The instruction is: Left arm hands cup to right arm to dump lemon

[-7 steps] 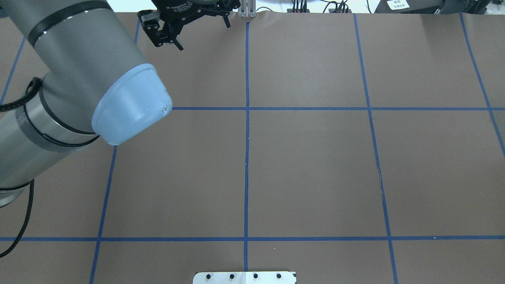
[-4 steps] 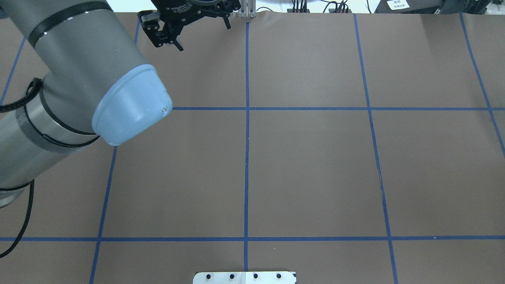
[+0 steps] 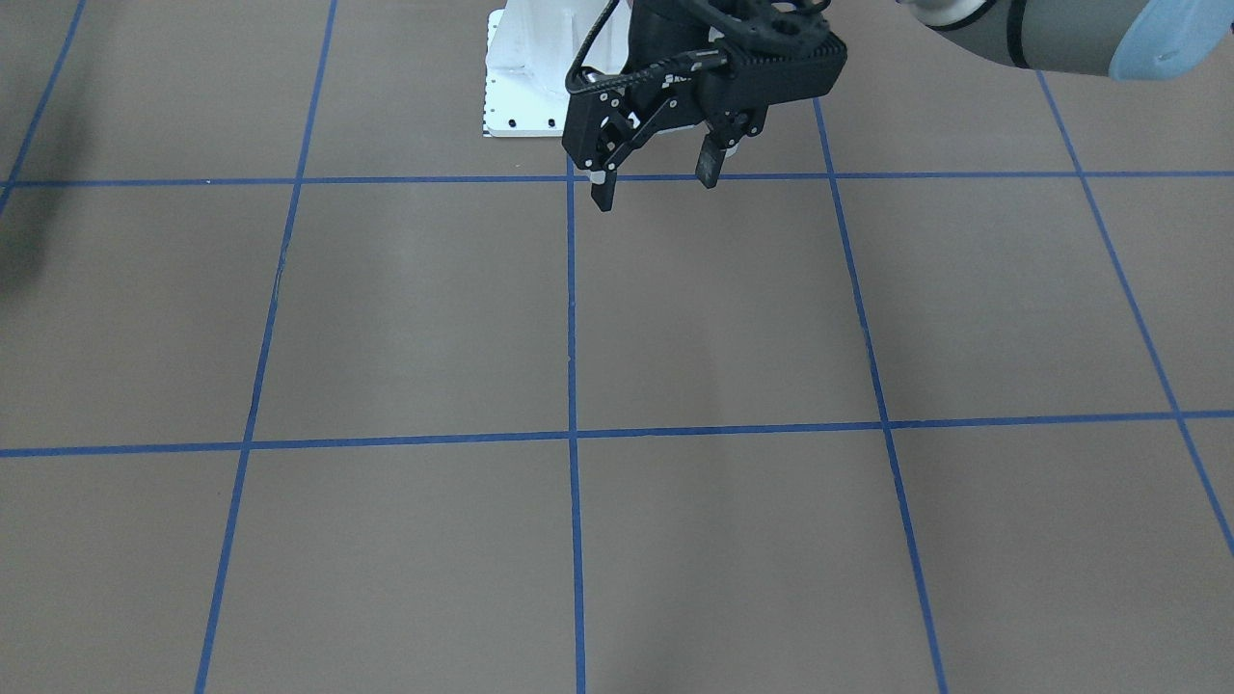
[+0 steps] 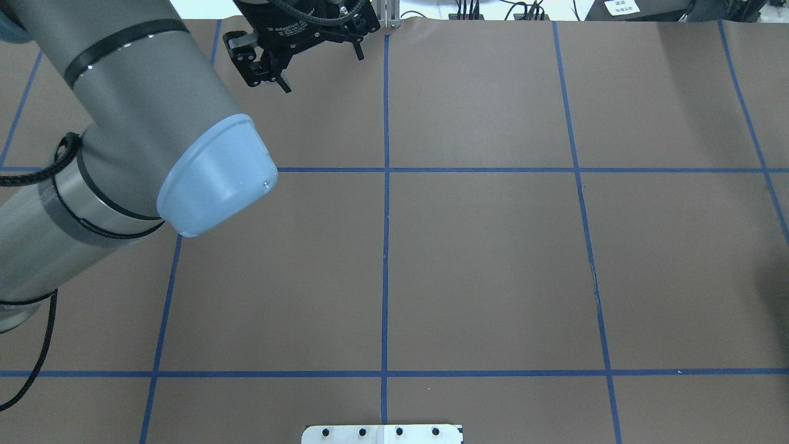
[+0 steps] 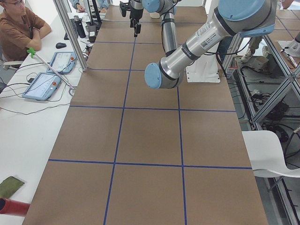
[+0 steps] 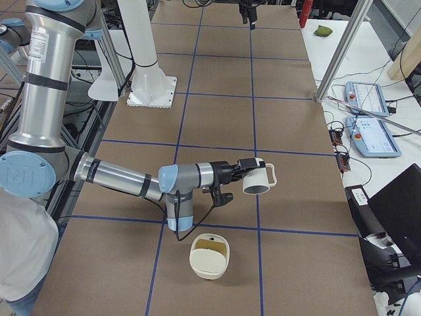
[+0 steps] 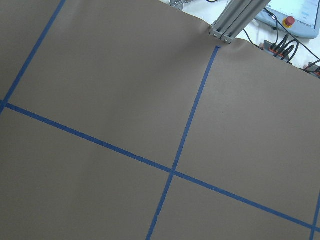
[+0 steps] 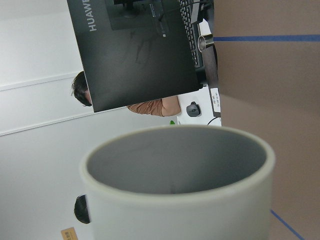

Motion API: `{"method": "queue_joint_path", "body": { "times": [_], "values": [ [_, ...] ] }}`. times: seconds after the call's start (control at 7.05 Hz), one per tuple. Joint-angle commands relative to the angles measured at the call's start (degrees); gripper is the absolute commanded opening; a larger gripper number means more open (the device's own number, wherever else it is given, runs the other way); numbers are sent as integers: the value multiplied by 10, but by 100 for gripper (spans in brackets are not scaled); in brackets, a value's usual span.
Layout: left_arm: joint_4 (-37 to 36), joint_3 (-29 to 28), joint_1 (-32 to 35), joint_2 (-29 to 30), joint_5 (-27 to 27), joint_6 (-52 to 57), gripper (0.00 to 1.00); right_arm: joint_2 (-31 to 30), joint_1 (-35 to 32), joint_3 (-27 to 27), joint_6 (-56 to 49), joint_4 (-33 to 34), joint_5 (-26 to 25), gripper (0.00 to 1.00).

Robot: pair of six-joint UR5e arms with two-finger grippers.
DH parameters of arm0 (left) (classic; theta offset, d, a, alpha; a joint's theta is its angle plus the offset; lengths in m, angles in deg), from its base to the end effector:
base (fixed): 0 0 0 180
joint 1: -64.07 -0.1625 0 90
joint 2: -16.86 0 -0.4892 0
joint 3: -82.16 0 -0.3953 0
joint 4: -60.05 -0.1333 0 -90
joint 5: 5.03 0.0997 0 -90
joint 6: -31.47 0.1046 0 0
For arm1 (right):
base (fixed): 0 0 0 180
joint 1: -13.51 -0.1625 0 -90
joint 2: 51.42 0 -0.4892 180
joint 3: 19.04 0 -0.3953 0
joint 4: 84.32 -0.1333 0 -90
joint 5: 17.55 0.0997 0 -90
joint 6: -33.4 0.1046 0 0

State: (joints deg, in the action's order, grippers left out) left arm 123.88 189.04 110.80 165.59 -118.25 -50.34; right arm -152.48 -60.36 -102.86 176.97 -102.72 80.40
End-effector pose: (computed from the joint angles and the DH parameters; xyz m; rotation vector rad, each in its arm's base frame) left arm 0.3814 -0.5395 0.0203 0.0558 0.9373 -0.4484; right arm 0.0071 -0.4031 0.6580 0.2012 -1.8357 1.5622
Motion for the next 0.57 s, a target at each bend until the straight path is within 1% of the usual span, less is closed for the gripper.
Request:
{"method": "queue_joint_path", "body": {
  "times": [0.0,0.14,0.28,0.43],
  "values": [
    [1,-3,-8,-1,-2,1,100,38,23,-35,-48,85,-5,0],
    [1,-4,-11,-2,-2,1,100,60,42,-39,-142,118,-5,4],
    [2,-4,-21,-7,-2,1,100,86,60,-46,-184,156,-10,4],
    [2,-4,-28,-8,-3,0,100,123,85,-65,-188,210,-40,2]
  ]
}}
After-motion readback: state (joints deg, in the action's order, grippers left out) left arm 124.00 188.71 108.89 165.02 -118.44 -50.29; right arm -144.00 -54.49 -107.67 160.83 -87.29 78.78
